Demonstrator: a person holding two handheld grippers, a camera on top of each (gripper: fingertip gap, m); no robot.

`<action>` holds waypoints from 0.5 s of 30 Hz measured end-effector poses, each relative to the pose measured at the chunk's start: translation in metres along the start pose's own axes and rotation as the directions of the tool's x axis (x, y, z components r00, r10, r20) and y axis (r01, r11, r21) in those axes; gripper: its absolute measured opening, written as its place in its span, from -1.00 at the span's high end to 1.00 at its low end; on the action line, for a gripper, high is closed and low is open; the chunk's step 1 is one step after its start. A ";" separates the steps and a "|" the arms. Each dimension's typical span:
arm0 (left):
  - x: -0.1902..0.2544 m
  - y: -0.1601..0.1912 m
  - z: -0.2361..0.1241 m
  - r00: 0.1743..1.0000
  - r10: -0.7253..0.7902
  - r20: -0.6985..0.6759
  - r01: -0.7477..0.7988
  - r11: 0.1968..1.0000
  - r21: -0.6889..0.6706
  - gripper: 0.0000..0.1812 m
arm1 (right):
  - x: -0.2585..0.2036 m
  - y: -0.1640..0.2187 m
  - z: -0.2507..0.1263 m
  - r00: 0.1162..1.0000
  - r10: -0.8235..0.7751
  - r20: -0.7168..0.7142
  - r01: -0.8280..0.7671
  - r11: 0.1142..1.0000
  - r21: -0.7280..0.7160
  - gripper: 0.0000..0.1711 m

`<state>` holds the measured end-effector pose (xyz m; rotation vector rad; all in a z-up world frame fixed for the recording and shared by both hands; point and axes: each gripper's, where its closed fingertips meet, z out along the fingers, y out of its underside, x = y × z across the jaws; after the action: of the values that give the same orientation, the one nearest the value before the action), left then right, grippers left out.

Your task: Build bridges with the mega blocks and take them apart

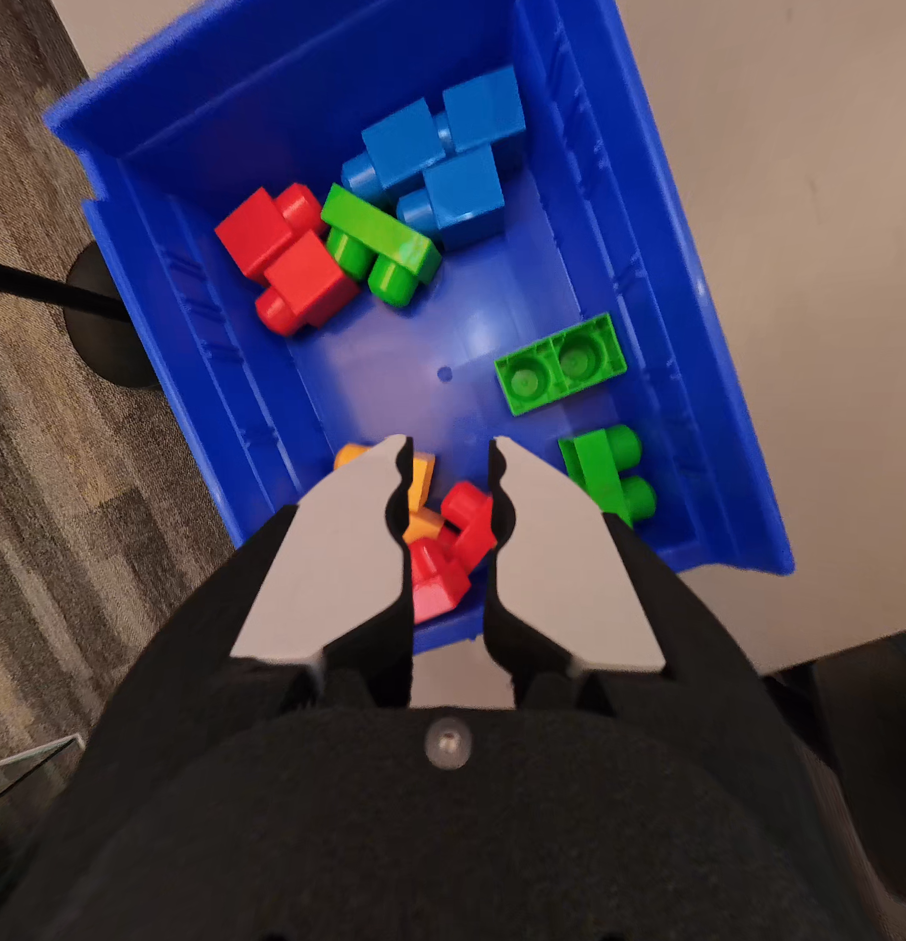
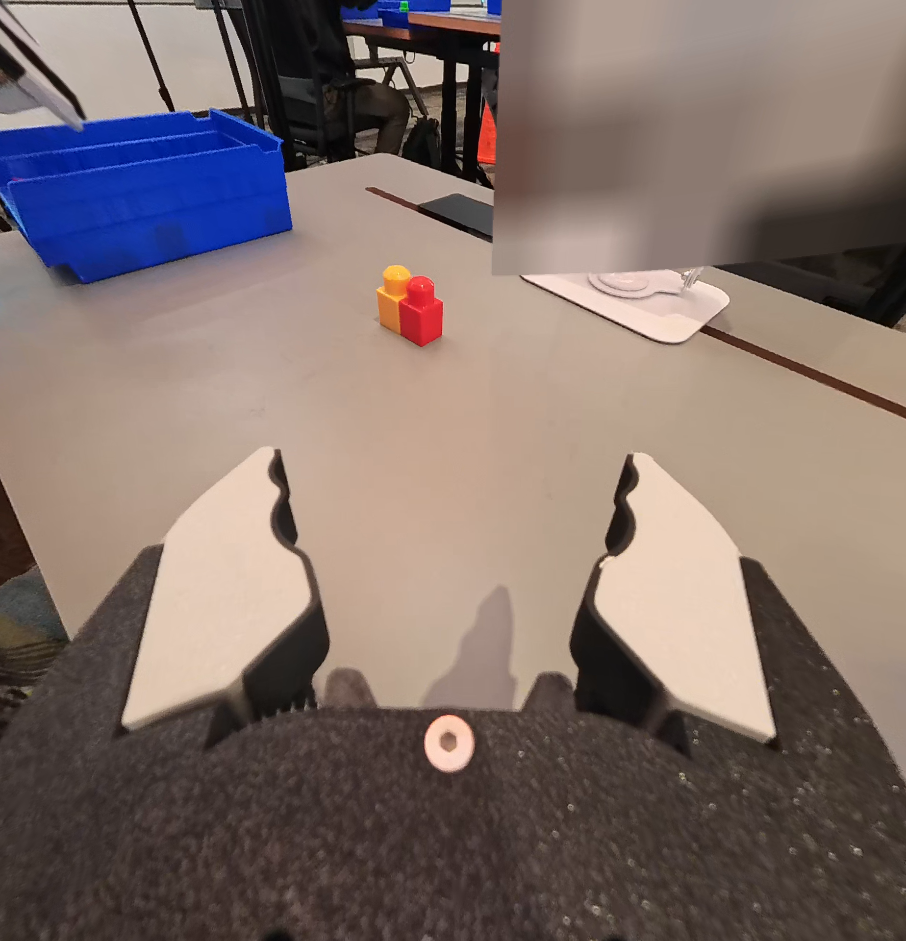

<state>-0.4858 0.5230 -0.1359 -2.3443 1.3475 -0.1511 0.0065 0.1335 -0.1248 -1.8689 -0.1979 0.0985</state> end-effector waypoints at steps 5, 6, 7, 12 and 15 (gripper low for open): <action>0.003 -0.037 0.020 0.993 0.111 0.041 -0.115 0.989 0.090 0.75 | -0.006 -0.005 0.005 1.000 -0.013 0.004 0.013 1.000 -0.007 -0.40; 0.002 -0.042 0.026 0.983 0.173 0.062 -0.179 0.979 0.093 0.76 | -0.007 -0.005 0.005 1.000 -0.016 0.004 0.016 1.000 -0.013 -0.40; 0.001 -0.046 0.032 0.969 0.231 0.086 -0.239 0.967 0.089 0.77 | -0.008 -0.006 0.006 1.000 -0.020 0.003 0.020 1.000 -0.019 -0.40; 0.008 -0.054 0.041 0.965 0.260 0.013 -0.260 0.958 0.121 0.76 | -0.007 -0.010 0.003 0.999 -0.042 -0.024 0.041 0.998 -0.053 -0.40; 0.018 -0.040 0.032 0.957 0.280 -0.082 -0.268 0.955 0.127 0.79 | -0.007 -0.013 0.007 0.998 -0.053 -0.036 0.050 0.996 -0.076 -0.40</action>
<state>-0.4349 0.5353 -0.1497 -2.0546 1.6510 -0.2552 -0.0024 0.1429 -0.1147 -1.9375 -0.2267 0.0204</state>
